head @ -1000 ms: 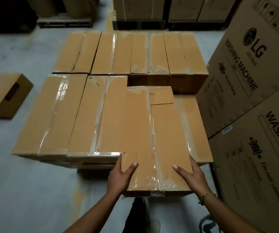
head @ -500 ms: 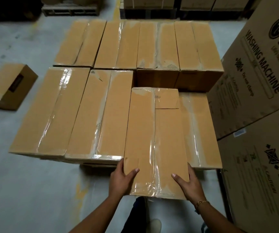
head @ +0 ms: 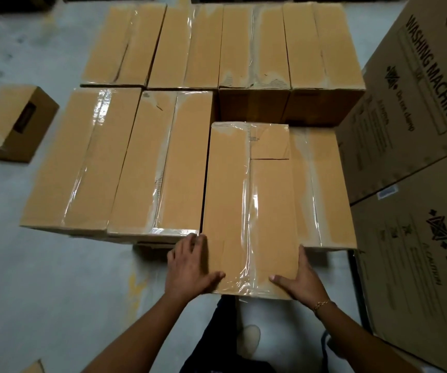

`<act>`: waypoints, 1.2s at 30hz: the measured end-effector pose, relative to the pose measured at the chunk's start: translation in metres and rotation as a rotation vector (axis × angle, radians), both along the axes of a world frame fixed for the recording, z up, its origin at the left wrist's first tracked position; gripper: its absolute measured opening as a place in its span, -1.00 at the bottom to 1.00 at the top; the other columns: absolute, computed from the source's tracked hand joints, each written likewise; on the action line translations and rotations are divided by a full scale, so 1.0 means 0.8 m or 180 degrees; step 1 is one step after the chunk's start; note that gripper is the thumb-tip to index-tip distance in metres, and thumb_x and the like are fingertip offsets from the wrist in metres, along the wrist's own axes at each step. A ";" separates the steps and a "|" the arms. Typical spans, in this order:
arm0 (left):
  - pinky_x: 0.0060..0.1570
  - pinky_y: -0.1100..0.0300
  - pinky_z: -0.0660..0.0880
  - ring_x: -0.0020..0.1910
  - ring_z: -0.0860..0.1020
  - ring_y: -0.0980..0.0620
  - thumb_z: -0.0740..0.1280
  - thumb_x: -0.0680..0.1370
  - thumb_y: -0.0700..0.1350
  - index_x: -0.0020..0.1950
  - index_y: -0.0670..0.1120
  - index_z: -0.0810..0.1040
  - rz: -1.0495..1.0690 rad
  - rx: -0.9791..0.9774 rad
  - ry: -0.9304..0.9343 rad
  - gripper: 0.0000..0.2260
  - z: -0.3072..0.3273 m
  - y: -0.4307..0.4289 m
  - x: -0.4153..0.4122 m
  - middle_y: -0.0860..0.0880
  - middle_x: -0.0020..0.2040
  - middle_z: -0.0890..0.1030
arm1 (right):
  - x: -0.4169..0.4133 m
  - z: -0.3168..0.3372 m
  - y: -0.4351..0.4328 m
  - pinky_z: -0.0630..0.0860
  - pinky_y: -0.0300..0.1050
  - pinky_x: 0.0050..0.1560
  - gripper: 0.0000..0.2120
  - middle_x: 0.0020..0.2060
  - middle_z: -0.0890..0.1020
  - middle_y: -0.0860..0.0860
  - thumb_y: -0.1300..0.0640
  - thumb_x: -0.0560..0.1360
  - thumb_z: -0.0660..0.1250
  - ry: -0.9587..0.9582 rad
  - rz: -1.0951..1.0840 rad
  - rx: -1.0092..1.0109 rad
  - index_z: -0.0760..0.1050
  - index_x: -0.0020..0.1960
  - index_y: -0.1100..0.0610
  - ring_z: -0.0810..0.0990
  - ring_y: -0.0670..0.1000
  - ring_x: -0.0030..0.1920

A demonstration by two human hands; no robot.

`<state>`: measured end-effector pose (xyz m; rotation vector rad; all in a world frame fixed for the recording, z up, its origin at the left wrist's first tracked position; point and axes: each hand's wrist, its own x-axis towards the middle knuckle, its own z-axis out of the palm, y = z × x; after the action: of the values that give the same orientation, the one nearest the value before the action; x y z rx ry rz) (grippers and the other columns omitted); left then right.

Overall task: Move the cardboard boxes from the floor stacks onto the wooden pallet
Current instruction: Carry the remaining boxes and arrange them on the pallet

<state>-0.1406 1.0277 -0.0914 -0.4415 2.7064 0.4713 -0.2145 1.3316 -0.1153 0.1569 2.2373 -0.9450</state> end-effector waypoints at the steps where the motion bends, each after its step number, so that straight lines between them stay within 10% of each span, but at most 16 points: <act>1: 0.54 -0.14 -0.03 0.62 -0.06 -0.14 0.23 0.28 0.63 0.67 0.03 -0.03 -0.0279 -0.0077 -0.0099 0.15 -0.003 -0.005 0.003 -0.08 0.66 -0.07 | 0.005 0.001 0.004 0.41 0.05 0.41 0.36 0.57 0.27 0.05 -0.33 0.21 0.61 0.0001 0.0222 0.0115 -0.24 0.65 -0.04 0.39 0.14 0.46; 5: 0.52 -0.19 -0.34 0.59 -0.41 -0.12 0.16 0.13 0.74 0.64 -0.05 -0.35 -0.1033 -0.0225 -0.0307 0.39 -0.025 -0.029 0.015 -0.11 0.60 -0.42 | 0.022 -0.002 0.017 0.40 0.15 0.43 0.56 0.65 -0.08 -0.02 -0.41 0.05 0.61 0.0013 0.0771 0.0396 -0.43 0.61 -0.03 0.23 0.18 0.56; 10: 0.54 -0.25 -0.29 0.56 -0.47 -0.14 0.23 0.15 0.66 0.56 -0.01 -0.50 -0.1211 -0.0439 -0.0491 0.36 -0.027 -0.031 0.011 -0.10 0.55 -0.52 | 0.022 -0.002 0.017 0.52 0.15 0.26 0.45 0.62 0.11 0.08 -0.27 0.24 0.60 0.0242 0.1088 0.0710 -0.52 0.57 0.02 0.37 0.17 0.45; 17: 0.21 -0.20 0.47 0.39 0.43 -0.18 0.33 0.15 0.59 0.59 -0.12 0.24 -0.1100 -0.0458 -0.0175 0.19 -0.023 -0.039 -0.011 -0.14 0.48 0.42 | -0.011 0.006 0.001 0.57 0.09 0.18 0.38 0.58 0.24 0.07 -0.24 0.30 0.58 0.0341 0.0935 0.0764 -0.48 0.59 -0.03 0.47 0.14 0.37; 25: 0.00 -0.07 0.42 0.08 0.49 -0.12 0.39 0.27 0.51 0.57 -0.09 0.26 -0.1037 -0.0925 -0.0057 0.05 -0.014 -0.043 -0.067 -0.09 0.19 0.51 | -0.073 0.009 -0.019 0.58 0.10 0.16 0.37 0.60 0.23 0.06 -0.17 0.32 0.60 0.0443 0.0925 0.0910 -0.47 0.60 -0.02 0.49 0.18 0.38; 36: 0.19 -0.05 0.34 0.23 0.50 -0.08 0.33 0.42 0.45 0.66 -0.05 -0.13 -0.0886 -0.0741 -0.0333 0.07 -0.010 -0.049 -0.115 -0.03 0.33 0.49 | -0.115 0.007 -0.033 0.54 0.05 0.18 0.35 0.57 0.28 0.10 -0.11 0.33 0.61 0.0470 0.0876 0.0896 -0.43 0.61 -0.02 0.50 0.21 0.37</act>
<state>-0.2327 0.9885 -0.0993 -0.1385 2.6728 0.0556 -0.3063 1.3055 -0.1096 -0.0974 2.4423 -0.5074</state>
